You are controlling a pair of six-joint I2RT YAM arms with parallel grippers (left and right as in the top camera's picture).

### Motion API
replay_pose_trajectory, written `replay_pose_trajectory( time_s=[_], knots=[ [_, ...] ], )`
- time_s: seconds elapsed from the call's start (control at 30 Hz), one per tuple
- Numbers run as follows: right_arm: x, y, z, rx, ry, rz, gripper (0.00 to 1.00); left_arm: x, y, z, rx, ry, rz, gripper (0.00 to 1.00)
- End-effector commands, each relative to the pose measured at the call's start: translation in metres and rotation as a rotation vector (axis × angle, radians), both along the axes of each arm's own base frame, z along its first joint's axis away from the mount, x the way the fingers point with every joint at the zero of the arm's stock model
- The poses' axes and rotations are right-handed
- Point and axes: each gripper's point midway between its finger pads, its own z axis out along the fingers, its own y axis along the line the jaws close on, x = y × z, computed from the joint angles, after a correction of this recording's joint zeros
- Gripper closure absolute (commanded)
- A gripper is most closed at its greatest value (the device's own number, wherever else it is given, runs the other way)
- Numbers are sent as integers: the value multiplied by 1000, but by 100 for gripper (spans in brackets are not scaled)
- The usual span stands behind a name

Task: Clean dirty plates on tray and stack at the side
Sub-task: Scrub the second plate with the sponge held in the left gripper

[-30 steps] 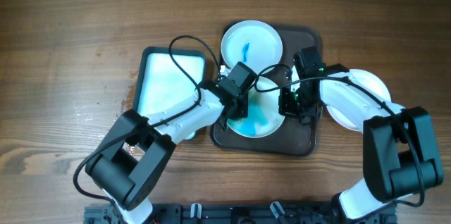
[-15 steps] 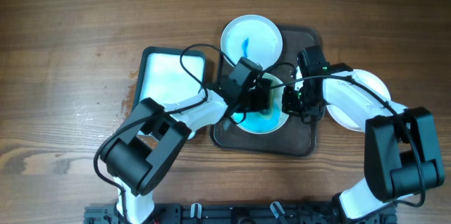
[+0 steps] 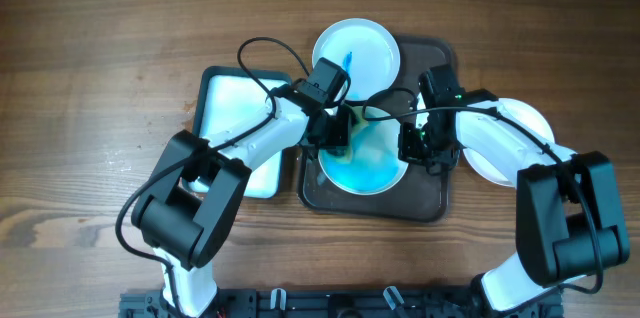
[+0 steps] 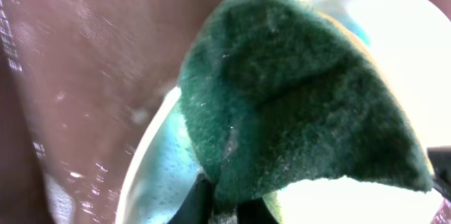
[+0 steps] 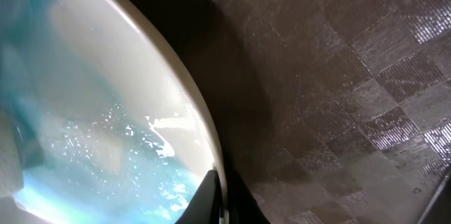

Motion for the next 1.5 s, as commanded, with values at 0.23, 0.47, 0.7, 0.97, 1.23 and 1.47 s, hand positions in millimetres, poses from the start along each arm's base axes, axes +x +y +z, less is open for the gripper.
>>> replay_pose_trajectory(
  time_s=[0.23, 0.47, 0.7, 0.97, 1.23, 1.47],
  knots=[
    [-14, -17, -17, -93, 51, 19, 96, -78, -108, 8, -333, 109, -297, 94],
    [-14, -17, -17, -94, 54, 20, 96, -44, -40, -25, -42, 72, -129, 96],
    [-14, -17, -17, -93, 52, 19, 96, -16, 84, -20, 505, -63, 36, 96],
    [-14, -17, -17, -94, 52, 20, 96, -35, 30, 81, 56, -50, 112, 96],
    [-12, -16, -17, -92, 44, 19, 96, -12, 195, 118, 354, -165, 493, 96],
    [-5, -6, -5, -30, -6, 97, 96, -31, 211, 25, 258, 60, 503, 81]
  ],
)
